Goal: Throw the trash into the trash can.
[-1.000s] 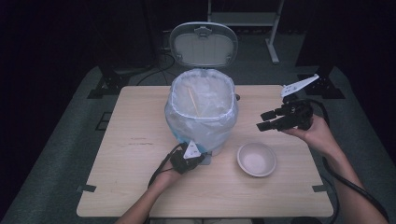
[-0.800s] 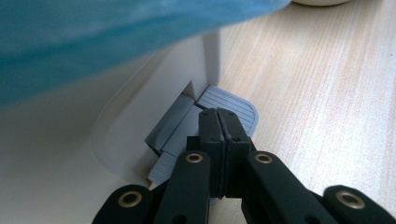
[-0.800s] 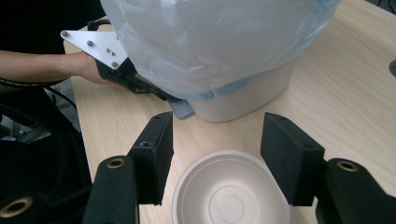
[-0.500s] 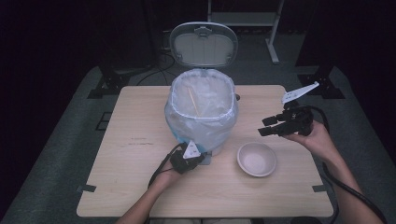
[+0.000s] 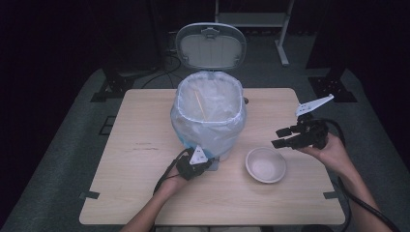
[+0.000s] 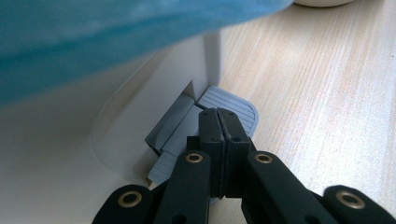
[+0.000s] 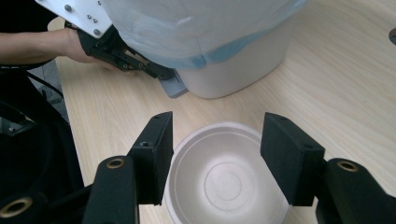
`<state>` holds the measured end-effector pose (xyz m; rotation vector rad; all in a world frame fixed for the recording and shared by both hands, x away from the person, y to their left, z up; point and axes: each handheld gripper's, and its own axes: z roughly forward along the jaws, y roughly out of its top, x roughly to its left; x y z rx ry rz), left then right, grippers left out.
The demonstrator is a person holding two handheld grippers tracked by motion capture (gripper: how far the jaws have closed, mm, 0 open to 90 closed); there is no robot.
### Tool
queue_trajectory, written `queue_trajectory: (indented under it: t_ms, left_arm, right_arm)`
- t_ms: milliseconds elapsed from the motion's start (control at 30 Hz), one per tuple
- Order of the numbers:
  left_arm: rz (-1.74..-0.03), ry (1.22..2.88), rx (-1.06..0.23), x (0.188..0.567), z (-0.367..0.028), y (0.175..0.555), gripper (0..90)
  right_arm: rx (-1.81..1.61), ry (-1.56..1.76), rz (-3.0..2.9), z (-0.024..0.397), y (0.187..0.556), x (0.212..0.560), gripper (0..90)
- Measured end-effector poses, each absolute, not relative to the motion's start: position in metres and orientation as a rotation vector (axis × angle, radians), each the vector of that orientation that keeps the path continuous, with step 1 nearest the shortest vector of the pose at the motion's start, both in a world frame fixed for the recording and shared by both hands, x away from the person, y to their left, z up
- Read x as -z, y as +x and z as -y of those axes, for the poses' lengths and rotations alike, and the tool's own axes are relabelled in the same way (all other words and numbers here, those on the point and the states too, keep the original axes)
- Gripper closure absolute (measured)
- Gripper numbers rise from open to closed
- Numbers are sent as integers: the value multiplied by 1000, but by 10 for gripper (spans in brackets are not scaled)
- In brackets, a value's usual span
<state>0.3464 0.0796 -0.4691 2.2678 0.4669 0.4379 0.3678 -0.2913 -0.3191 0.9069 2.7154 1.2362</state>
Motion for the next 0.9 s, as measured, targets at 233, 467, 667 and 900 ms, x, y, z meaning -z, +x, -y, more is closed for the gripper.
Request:
queue_trajectory:
  t_ms: [233, 467, 667, 900]
  left_arm:
    - [-463, 2277, -439, 469, -80, 347, 900]
    - [-466, 2276, -441, 469, -80, 347, 900]
    - [-467, 2275, -445, 469, -80, 346, 900]
    - [-471, 2273, -444, 469, -80, 346, 900]
  right_arm:
    - [-1233, 917, -2705, 298, 360, 325, 427]
    - [-1239, 924, -2700, 302, 353, 329, 427]
    - [-1247, 930, -2696, 305, 350, 335, 426]
    - [-1255, 940, -2697, 308, 344, 342, 426]
